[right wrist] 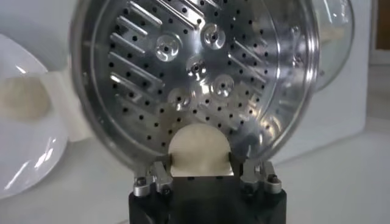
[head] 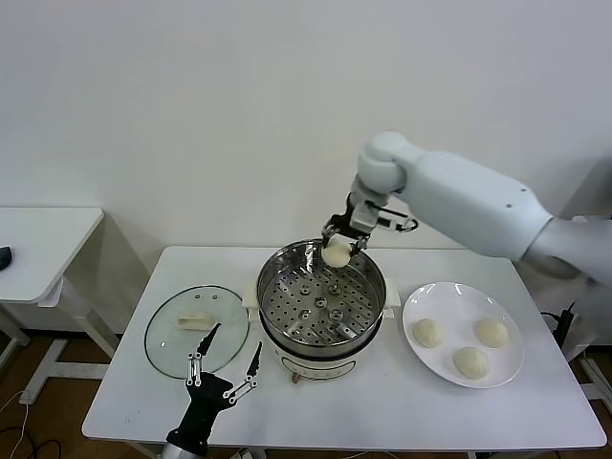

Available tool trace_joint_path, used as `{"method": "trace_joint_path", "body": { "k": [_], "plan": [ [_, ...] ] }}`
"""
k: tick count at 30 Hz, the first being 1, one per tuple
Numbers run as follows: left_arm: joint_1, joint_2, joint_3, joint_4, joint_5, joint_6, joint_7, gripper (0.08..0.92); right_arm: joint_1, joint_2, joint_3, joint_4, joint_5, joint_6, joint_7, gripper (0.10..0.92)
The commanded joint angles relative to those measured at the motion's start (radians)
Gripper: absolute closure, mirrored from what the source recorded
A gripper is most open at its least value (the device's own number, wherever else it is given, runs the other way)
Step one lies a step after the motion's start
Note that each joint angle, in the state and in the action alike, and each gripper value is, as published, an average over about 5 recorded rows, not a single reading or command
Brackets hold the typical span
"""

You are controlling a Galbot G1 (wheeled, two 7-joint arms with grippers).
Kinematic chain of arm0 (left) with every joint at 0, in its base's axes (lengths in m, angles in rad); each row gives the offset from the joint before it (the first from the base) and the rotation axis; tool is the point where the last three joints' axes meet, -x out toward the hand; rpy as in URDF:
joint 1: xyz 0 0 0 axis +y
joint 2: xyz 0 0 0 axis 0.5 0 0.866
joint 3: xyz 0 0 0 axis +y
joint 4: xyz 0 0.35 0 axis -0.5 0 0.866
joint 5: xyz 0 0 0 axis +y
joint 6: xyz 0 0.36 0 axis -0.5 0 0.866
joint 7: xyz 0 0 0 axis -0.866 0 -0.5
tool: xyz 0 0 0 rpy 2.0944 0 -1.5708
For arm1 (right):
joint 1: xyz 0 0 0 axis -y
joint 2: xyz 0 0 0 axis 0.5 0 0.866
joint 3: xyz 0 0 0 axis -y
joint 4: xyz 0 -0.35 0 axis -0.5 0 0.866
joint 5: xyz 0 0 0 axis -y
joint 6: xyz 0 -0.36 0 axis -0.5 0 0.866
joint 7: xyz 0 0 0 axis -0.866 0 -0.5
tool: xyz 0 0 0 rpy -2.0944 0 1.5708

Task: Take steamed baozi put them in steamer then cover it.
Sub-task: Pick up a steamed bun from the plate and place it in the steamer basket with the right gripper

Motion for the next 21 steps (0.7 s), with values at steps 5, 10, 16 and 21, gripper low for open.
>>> {"method": "trace_joint_path", "body": {
  "k": [5, 10, 16, 21],
  "plan": [
    [-0.001, 0.0, 0.0, 0.007, -0.001, -0.002, -0.001, 0.177, -0.072, 0.108, 0.012, -0.066, -0.094, 0.043, 0.001, 0.364],
    [0.001, 0.0, -0.003, 0.008, -0.001, -0.005, -0.001, 0.177, -0.083, 0.123, 0.022, -0.095, -0.113, 0.054, 0.003, 0.352],
    [0.0, 0.0, -0.007, 0.009, -0.001, -0.007, -0.002, 0.177, -0.093, 0.123, 0.03, -0.096, -0.135, 0.051, 0.012, 0.274],
    [-0.001, 0.0, -0.007, 0.006, -0.001, -0.005, -0.003, 0.177, -0.068, 0.066, 0.047, -0.04, -0.069, 0.008, -0.005, 0.211]
  ]
}}
